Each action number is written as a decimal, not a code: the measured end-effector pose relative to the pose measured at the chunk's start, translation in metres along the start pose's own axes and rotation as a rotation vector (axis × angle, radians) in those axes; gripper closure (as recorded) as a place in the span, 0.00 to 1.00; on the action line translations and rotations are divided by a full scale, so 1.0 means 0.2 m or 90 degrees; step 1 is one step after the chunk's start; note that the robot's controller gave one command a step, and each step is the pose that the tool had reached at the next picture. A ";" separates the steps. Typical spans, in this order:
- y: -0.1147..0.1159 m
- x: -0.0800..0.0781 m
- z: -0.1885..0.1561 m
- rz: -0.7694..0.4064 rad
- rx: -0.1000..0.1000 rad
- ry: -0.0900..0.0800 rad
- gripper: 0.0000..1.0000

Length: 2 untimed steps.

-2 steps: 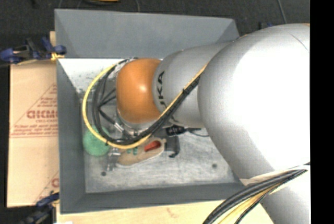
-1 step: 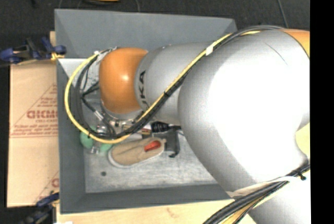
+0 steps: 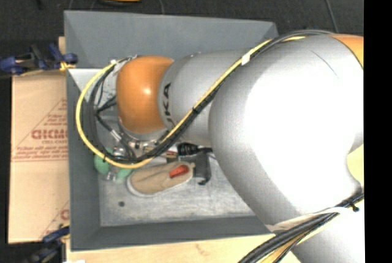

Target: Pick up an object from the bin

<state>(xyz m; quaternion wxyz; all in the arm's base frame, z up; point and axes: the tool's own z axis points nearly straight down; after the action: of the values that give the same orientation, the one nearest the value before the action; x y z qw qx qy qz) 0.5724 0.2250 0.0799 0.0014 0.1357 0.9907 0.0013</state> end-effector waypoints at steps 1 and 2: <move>0.02 -0.06 -0.74 -0.032 0.000 -0.001 1.00; 0.02 -0.06 -0.74 -0.032 0.001 0.000 1.00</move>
Offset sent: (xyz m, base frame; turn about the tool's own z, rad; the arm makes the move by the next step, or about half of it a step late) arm 0.0000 0.0000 0.0000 0.0000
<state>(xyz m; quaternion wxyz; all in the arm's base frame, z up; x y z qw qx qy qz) 0.5839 0.2261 0.2272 0.0017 0.1104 0.9939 0.0008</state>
